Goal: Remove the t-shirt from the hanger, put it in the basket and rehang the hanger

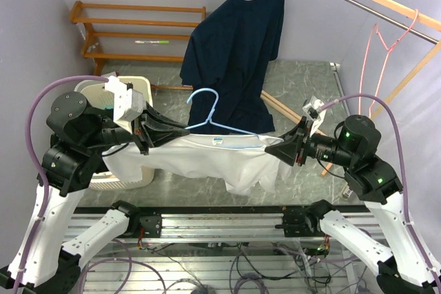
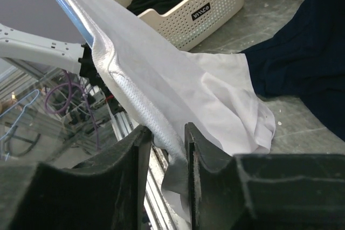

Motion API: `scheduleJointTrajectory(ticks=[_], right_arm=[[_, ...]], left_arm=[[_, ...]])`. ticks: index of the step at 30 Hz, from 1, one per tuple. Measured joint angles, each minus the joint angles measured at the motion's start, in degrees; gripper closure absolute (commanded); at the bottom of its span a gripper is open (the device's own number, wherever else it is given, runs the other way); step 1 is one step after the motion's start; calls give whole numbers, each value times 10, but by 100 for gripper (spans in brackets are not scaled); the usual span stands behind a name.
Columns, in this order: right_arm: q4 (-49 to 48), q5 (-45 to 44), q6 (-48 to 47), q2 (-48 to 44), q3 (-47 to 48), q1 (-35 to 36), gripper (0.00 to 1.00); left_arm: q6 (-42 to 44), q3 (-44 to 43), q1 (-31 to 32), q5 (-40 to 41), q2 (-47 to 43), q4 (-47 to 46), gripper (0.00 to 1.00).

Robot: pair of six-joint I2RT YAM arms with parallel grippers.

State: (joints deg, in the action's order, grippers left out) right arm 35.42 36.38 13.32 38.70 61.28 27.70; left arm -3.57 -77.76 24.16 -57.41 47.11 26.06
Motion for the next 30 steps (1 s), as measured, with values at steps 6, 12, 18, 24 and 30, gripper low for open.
scheduleJointTrajectory(ticks=[6,12,18,24,30], right_arm=[[18,1,-10,-2,0,0,40],[25,3,-14,-25,0,0,67],[28,-36,-11,-24,1,0,100],[59,-243,21,-9,11,1,100],[81,-343,49,-3,11,4,100]], left_arm=[[-3,-4,0,0,-2,-1,93],[-14,-5,0,-3,-7,-13,93],[-20,-5,0,-4,-14,-20,93],[-17,-5,0,-2,-20,-10,93],[-18,-5,0,2,-18,-9,93]])
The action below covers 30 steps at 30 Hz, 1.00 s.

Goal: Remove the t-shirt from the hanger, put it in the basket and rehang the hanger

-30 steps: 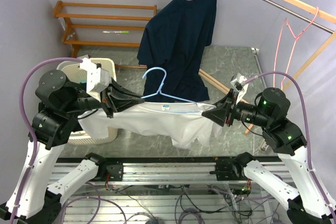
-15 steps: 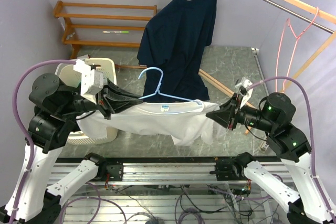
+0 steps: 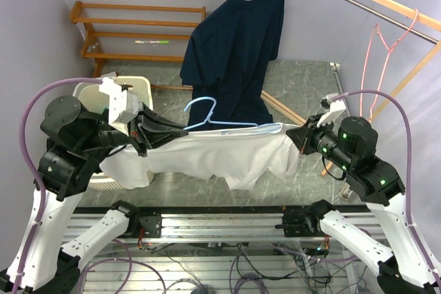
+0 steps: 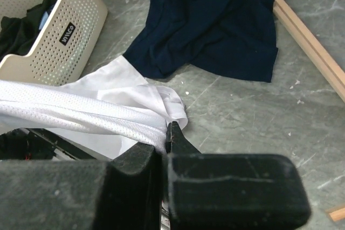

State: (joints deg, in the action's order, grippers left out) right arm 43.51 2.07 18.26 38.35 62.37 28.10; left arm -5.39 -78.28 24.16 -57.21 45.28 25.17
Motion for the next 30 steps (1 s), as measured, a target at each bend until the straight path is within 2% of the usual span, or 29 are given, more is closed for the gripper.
scheduleJointTrajectory(ticks=[7,16,17,19,20,25,30], right_arm=[[16,31,1,25,0,0,100],[26,16,24,34,-13,2,100],[26,18,25,35,-14,2,94],[23,36,23,36,-19,2,65],[21,55,19,34,-21,1,58],[25,183,-22,10,-12,-4,57],[9,342,-47,-14,60,-4,57]], left_arm=[[5,-12,0,8,14,6,93],[32,-52,1,45,23,38,93],[33,-52,1,46,23,39,93],[31,-52,1,46,24,38,93],[30,-51,1,45,25,35,93],[14,-12,1,36,18,-5,93],[-27,69,1,-2,22,-73,93]])
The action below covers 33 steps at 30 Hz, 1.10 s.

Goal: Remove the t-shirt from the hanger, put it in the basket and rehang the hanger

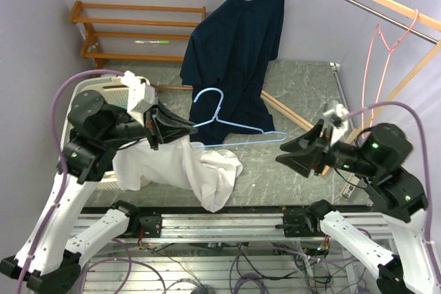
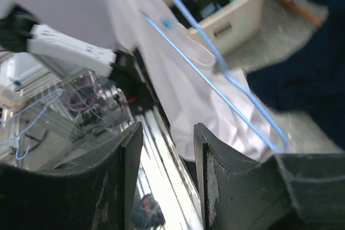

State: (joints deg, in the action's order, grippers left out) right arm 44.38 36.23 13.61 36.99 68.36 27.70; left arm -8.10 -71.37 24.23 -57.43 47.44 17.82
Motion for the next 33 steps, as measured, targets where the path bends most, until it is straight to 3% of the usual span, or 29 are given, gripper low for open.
scheduleJointTrajectory(ticks=[6,14,25,33], right_arm=[[-57,82,-8,-2,70,0,57],[-80,98,-17,76,40,0,57],[-81,95,-26,78,19,0,60],[-77,78,-35,54,51,0,59]], left_arm=[[-115,96,0,-49,37,-155,93],[-225,123,21,-71,59,-318,93],[-234,122,60,-70,88,-346,93],[-191,110,72,-72,89,-288,93]])
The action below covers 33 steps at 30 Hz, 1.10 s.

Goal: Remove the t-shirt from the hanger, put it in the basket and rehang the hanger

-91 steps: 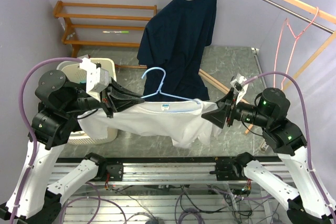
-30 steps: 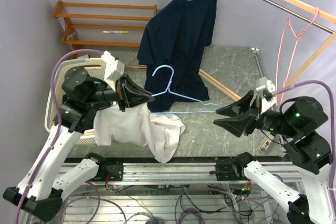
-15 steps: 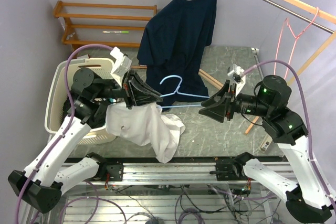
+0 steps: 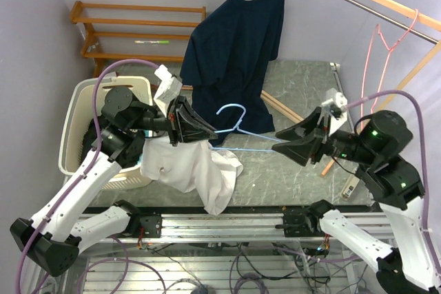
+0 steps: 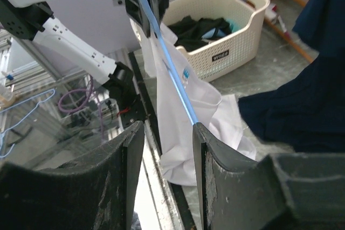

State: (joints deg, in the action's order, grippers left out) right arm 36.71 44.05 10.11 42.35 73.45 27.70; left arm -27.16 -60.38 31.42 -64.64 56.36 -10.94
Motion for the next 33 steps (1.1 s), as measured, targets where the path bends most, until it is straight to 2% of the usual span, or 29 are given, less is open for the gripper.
scheduleJointTrajectory(ticks=[7,13,14,15,18,19,22,24,29,32,33], right_arm=[[4,-12,-11,-3,16,0,59],[13,-15,-13,13,-16,0,60],[14,-16,-13,13,-19,0,63],[14,-15,-13,14,-21,0,71],[14,-3,-17,14,-24,0,100],[14,7,-19,12,-24,1,100],[18,23,-22,5,-22,5,100],[27,11,-22,6,-20,5,100],[51,-26,-20,18,-12,4,100],[70,-49,-19,19,-6,4,100],[75,-55,-19,19,-5,4,100]], left_arm=[[-8,0,7,-10,-1,-5,93],[-56,0,10,-22,-1,-62,93],[-64,0,10,-23,-1,-75,93],[-70,0,10,-23,-1,-82,93],[-78,0,11,-21,-1,-89,93],[-78,0,10,-17,-1,-89,93],[-62,-1,9,3,3,-68,74],[-28,-9,10,20,5,-21,63],[74,-44,13,90,11,116,51],[130,-57,13,148,14,195,22],[141,-58,14,163,14,212,5]])
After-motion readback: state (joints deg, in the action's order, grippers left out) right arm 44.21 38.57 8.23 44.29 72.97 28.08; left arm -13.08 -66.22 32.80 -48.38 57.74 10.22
